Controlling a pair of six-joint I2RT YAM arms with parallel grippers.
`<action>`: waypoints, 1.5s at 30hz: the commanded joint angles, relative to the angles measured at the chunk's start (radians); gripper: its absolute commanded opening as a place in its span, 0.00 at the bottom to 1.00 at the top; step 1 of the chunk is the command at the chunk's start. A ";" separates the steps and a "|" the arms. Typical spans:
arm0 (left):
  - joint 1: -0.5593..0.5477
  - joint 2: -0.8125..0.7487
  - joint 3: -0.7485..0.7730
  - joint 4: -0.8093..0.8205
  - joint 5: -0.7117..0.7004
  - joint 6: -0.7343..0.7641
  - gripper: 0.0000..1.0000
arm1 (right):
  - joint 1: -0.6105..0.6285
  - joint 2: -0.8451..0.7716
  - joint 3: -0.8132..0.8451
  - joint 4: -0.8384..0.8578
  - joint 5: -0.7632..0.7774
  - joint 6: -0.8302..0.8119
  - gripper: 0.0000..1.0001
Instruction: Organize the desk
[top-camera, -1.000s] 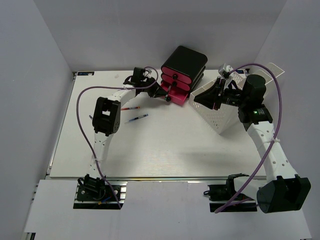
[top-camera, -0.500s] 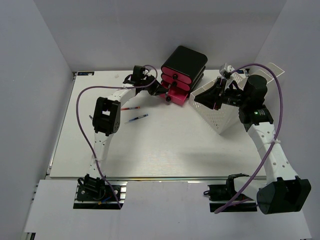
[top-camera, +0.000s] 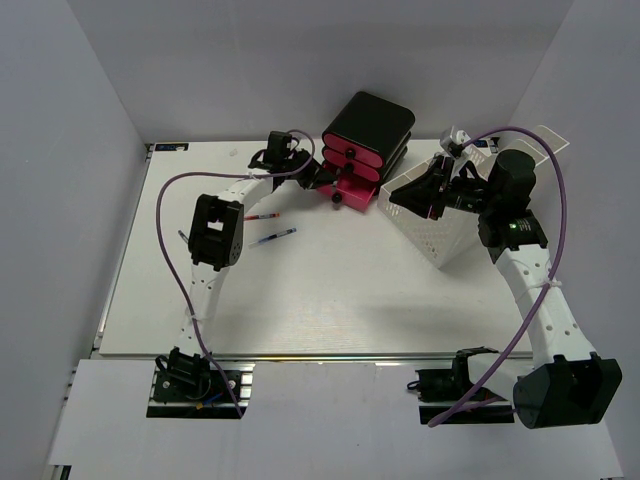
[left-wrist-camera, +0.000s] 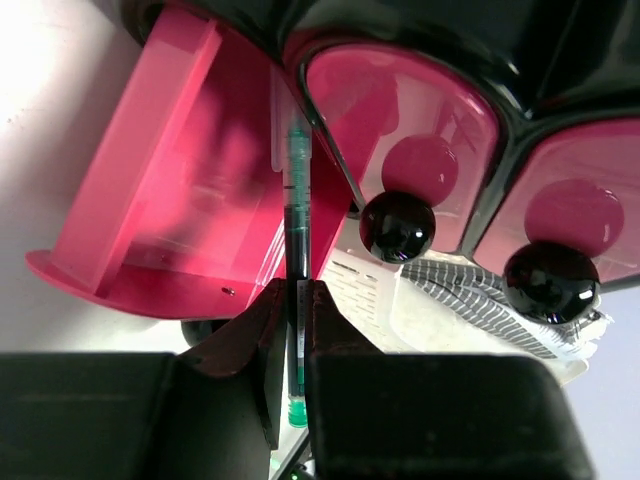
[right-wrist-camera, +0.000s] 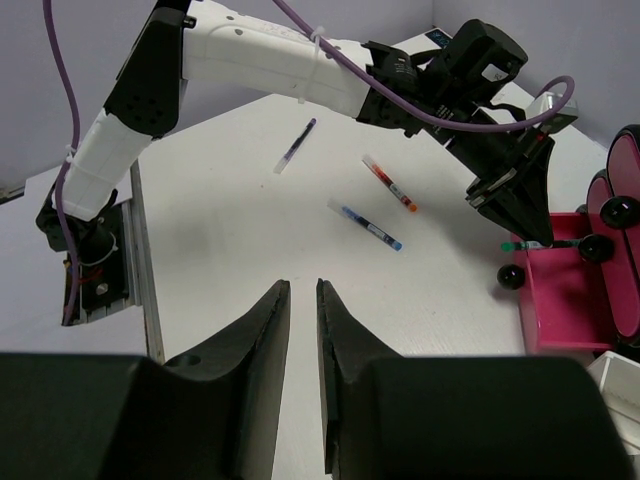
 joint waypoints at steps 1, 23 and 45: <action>-0.004 -0.004 0.045 0.037 -0.004 -0.020 0.18 | -0.008 -0.022 -0.005 0.044 -0.021 0.015 0.23; -0.004 -0.121 -0.024 0.099 0.023 -0.020 0.42 | -0.013 -0.020 -0.011 0.050 -0.028 0.014 0.23; 0.148 -1.125 -1.045 0.141 0.285 0.695 0.00 | 0.215 0.095 -0.007 -0.457 -0.069 -0.929 0.64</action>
